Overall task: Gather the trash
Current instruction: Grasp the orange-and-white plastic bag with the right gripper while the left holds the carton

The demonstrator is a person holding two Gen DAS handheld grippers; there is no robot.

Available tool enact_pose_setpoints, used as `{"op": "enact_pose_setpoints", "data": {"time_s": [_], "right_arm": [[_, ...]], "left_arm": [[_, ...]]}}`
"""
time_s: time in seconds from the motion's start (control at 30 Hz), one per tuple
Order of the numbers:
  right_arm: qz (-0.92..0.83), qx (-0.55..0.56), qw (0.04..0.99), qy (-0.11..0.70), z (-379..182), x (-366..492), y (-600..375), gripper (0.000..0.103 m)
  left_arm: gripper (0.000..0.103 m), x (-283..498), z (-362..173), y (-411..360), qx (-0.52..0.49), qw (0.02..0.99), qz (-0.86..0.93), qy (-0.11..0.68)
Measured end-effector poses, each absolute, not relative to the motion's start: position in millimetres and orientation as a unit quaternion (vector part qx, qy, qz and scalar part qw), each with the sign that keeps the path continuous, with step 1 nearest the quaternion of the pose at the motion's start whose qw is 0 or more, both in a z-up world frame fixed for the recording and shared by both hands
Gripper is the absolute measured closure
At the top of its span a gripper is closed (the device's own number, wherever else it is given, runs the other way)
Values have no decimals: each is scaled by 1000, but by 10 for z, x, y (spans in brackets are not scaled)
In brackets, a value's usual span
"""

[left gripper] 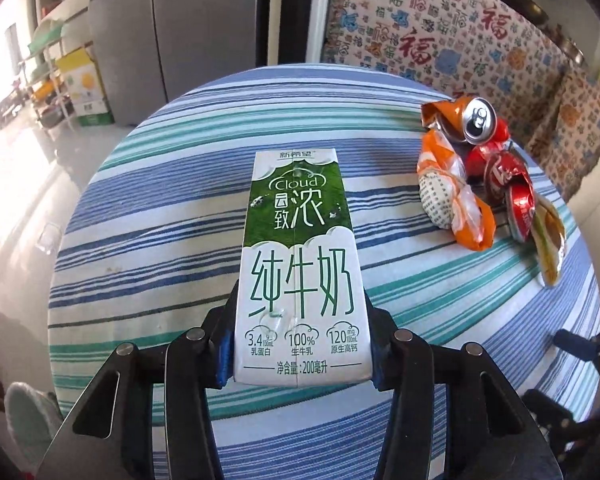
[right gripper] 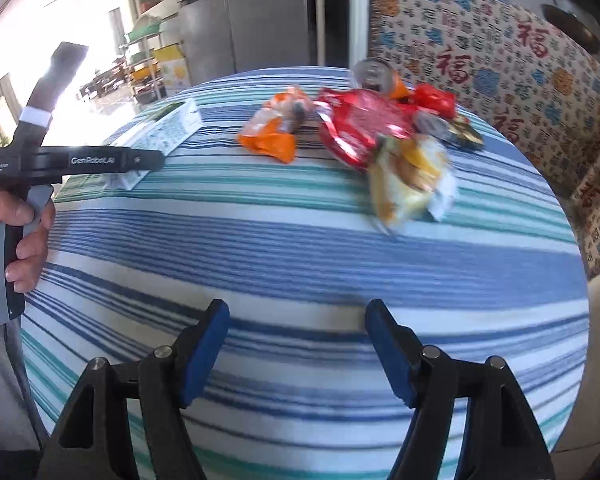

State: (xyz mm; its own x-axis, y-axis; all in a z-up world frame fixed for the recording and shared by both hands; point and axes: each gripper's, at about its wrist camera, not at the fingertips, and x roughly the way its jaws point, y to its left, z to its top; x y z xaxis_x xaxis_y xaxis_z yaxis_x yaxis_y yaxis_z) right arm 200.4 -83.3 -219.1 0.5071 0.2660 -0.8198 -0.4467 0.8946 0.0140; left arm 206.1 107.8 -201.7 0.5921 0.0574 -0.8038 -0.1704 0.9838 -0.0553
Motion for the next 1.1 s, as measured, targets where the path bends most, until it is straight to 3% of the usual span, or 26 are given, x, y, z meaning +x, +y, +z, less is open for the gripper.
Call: {"op": "enact_pose_setpoints", "data": {"time_s": [0.1,0.17,0.3,0.33,0.37,0.43,0.47,0.7,0.73,0.77,0.83,1.1], "right_arm": [[197,-91,859,463,-2176,2393,-496,34],[187,-89,859,468,-2161,2673,-304,44],[168,-102,863,465,-2170,3031,-38,45],[170,-94,864,464,-2167,3084,-6,53],[170,-92,865,464,-2158,3105,0,73],[174,-83,862,468,-2144,3062,-42,93],[179,-77,862,468,-2139,2991,-97,94],[189,-65,858,474,-2027,2536,-491,93],[188,-56,861,470,-1964,2540,-522,84],[187,-43,865,463,-1899,2566,-548,62],[189,-15,874,447,-1762,2649,-540,40],[168,43,842,511,-2008,3381,-93,44]], "left_arm": [[53,2085,-2033,1104,-57,890,68,447],[53,2069,-2036,1125,-60,891,69,445],[53,2080,-2035,1142,-67,890,68,446],[53,2081,-2037,1141,-67,890,68,446],[53,2079,-2039,1138,-66,890,67,446],[53,2073,-2042,1129,-63,891,67,445],[53,2065,-2043,1119,-62,891,68,445],[53,2003,-2038,1086,-61,890,69,446],[53,1991,-2033,1105,-69,890,68,446],[53,1981,-2031,1124,-76,890,68,445],[53,1966,-2034,1130,-79,890,68,444],[53,1981,-2055,1054,-50,892,74,443]]}}
